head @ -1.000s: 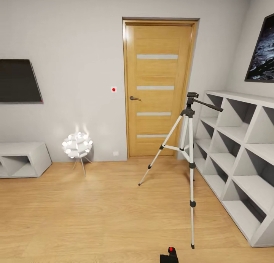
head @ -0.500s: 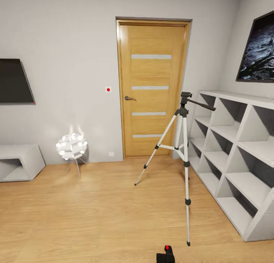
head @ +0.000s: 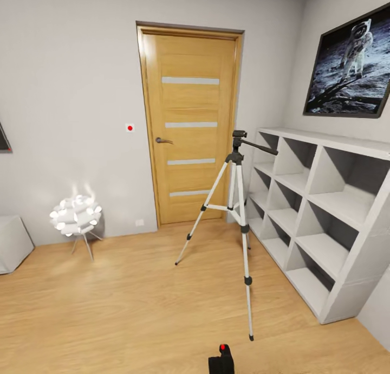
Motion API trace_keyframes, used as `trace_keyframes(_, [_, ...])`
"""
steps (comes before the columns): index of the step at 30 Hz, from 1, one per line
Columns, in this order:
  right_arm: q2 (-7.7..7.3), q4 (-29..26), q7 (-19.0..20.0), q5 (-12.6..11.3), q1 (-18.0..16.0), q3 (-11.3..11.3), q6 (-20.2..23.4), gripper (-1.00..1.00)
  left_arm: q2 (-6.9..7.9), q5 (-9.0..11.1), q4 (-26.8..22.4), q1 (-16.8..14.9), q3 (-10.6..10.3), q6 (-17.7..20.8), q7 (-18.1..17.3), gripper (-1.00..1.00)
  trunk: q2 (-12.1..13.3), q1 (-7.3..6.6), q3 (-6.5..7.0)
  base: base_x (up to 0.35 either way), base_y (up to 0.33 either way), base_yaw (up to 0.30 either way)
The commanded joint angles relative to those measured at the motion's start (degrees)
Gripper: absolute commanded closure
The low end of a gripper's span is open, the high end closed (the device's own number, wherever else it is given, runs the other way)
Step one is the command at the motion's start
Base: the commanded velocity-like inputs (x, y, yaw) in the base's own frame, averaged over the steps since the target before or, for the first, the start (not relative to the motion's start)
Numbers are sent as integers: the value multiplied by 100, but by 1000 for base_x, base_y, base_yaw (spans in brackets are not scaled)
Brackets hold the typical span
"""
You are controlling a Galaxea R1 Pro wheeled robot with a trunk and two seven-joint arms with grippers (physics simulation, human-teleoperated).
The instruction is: Attach the digital camera to the camera tripod in the bedroom.
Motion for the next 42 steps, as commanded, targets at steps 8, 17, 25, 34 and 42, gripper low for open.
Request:
trace_keyframes(8, [-7, -2, 3, 10, 1, 4, -8, -100, -8, 26, 0, 2, 4, -5, 27, -100, -2, 1, -4, 229, 0, -38])
trace_keyframes(17, [-7, -2, 4, 22, 1, 9, -6, -100, -9, 34, 1, 2, 8, -7, 30, -100, -2, 1, -4, 315, 0, -3])
trace_keyframes(25, [-7, -2, 3, 24, 1, 9, 0, -100, -9, 35, 1, 2, 7, -8, 30, -100, -2, 1, -4, 321, 0, 0])
trace_keyframes(34, [-14, -2, 5, 25, 1, 9, -1, -100, -4, 46, 1, 2, 8, -1, 30, -100, -2, 1, -4, 205, 0, 0])
trace_keyframes(42, [-17, -2, 3, 24, 1, 9, -2, -100, -4, 52, 1, 2, 14, 6, 26, -100, -2, 1, -4, 13, 0, 0])
